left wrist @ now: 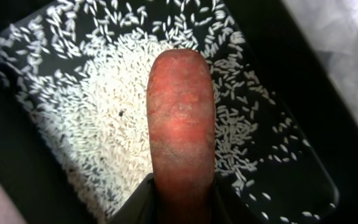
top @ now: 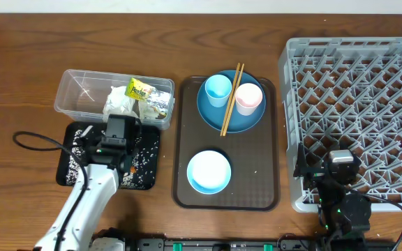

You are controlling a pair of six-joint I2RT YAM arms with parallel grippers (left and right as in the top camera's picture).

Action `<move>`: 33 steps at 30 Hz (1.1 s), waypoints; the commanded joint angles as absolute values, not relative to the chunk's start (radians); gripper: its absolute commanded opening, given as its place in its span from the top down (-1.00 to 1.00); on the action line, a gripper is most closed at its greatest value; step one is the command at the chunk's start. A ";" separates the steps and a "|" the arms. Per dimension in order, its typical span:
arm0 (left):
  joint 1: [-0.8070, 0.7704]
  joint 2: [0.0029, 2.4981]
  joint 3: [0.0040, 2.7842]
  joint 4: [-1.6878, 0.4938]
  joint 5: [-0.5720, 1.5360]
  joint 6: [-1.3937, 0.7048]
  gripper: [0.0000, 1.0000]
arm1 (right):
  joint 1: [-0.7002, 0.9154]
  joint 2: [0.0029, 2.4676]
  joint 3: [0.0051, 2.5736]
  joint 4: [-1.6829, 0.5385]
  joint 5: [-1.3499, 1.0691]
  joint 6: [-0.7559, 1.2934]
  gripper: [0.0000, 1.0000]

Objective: Sort waste into correct bins and load items into the dishwasher rack
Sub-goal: 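Carry the carrot with the left gripper to the black tray and release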

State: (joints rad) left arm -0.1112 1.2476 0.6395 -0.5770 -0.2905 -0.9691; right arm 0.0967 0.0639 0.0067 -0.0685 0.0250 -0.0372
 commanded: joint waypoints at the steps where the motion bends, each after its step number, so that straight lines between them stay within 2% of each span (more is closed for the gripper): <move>1: -0.105 1.280 0.612 -0.548 -0.301 -0.982 0.85 | 0.104 0.066 0.006 -0.073 0.025 -0.042 -0.99; 6: -0.105 1.293 0.612 -0.529 -0.301 -0.982 0.85 | 0.104 0.066 0.006 -0.072 0.025 -0.042 -0.99; 8: -0.105 1.293 0.612 -0.525 -0.301 -0.982 0.71 | 0.104 0.066 0.006 -0.072 0.025 -0.042 -0.99; 13: -0.105 1.293 0.612 -0.525 -0.301 -0.981 0.66 | 0.104 0.067 0.006 -0.072 0.025 -0.042 -0.98; 15: -0.105 1.293 0.613 -0.525 -0.301 -0.981 0.54 | 0.104 0.067 0.006 -0.072 0.025 -0.042 -0.98; 33: -0.105 1.291 0.616 -0.520 -0.301 -0.914 0.35 | 0.104 0.067 0.006 -0.072 0.025 -0.042 -0.98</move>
State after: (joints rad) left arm -0.1112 1.2915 0.6136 -0.5232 -0.2905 -0.9295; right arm 0.0967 0.0639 0.0067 -0.0685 0.0250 -0.0372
